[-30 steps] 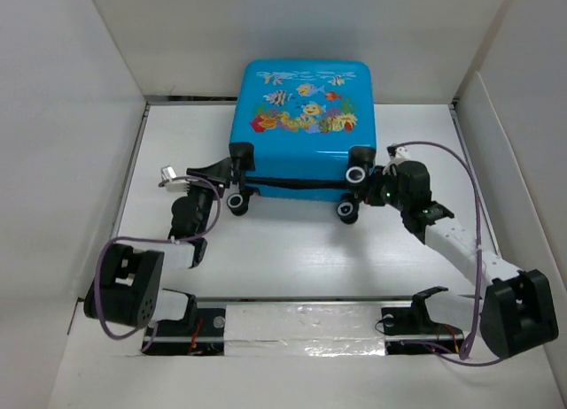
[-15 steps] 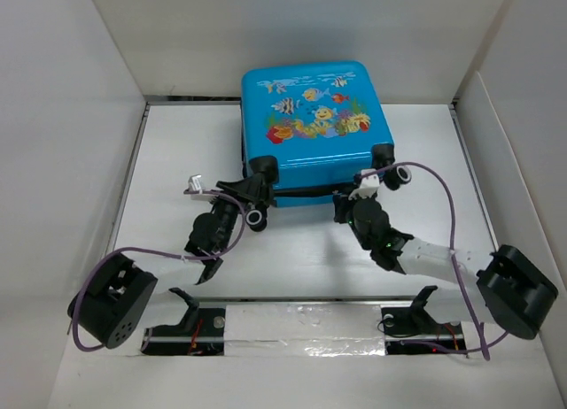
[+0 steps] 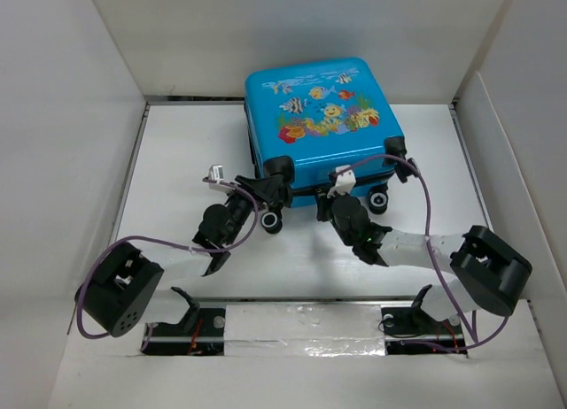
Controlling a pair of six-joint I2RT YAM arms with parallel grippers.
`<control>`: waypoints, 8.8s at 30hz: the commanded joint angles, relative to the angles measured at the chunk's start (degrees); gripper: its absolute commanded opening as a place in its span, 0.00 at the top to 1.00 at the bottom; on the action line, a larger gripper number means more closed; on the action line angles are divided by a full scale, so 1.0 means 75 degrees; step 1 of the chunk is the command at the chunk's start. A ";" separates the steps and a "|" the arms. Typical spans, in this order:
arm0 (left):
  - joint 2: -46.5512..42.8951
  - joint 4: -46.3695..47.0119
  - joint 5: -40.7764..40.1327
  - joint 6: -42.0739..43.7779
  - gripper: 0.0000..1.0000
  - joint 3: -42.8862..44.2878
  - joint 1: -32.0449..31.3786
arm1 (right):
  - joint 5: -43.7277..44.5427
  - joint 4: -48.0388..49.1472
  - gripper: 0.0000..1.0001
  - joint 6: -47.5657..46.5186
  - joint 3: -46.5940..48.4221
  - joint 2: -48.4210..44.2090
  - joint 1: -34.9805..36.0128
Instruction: Pack the luggage
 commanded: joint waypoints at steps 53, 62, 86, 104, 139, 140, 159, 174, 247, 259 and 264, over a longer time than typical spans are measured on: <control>-0.1025 -0.1474 0.3254 -0.0624 1.00 0.1877 0.0444 | -0.2738 -0.2971 1.00 0.0321 -0.0004 -0.3643 0.0573; -0.1223 -0.1813 0.2998 -0.0251 1.00 0.1667 0.0444 | -0.3013 -0.2036 0.70 0.0169 -0.1057 -0.3641 -0.1041; -0.2079 -0.4192 0.1439 0.1929 0.17 0.0823 0.0165 | -0.4151 -0.0746 0.54 -0.0054 -0.1703 -0.3161 -0.2285; -0.0790 -0.3137 0.2552 0.1660 0.26 0.0905 0.0081 | -0.4632 0.0039 0.56 -0.0206 -0.1012 -0.1767 -0.2508; -0.1763 -0.4615 -0.0180 0.2551 0.03 0.1326 -0.1631 | -0.4854 0.1235 0.70 -0.0089 -0.1422 -0.1508 -0.3212; -0.1647 -0.4487 -0.0121 0.2551 0.03 0.1350 -0.1630 | -0.4854 0.1247 0.76 -0.0089 -0.1422 -0.1497 -0.3212; -0.0404 -0.3595 0.0606 0.2504 0.48 0.2263 -0.1630 | -0.3907 0.0849 1.00 -0.0006 -0.1633 -0.2116 -0.1878; -0.0169 -0.3384 0.0653 0.2223 0.53 0.2639 -0.1630 | -0.0532 -0.3650 1.00 -0.0416 -0.0872 -0.4437 0.0035; -0.0403 -0.3829 0.1192 0.2152 0.28 0.1842 -0.1630 | -0.3552 -0.1964 0.49 0.0203 -0.2347 -0.4999 -0.3374; -0.0275 -0.3829 0.1602 0.2000 0.27 0.1760 -0.1723 | -0.4947 -0.1123 0.50 0.0157 -0.2441 -0.4181 -0.3797; -0.0005 -0.3712 0.1626 0.1977 0.26 0.1842 -0.1794 | -0.5207 -0.0910 0.48 0.0040 -0.2231 -0.3712 -0.3798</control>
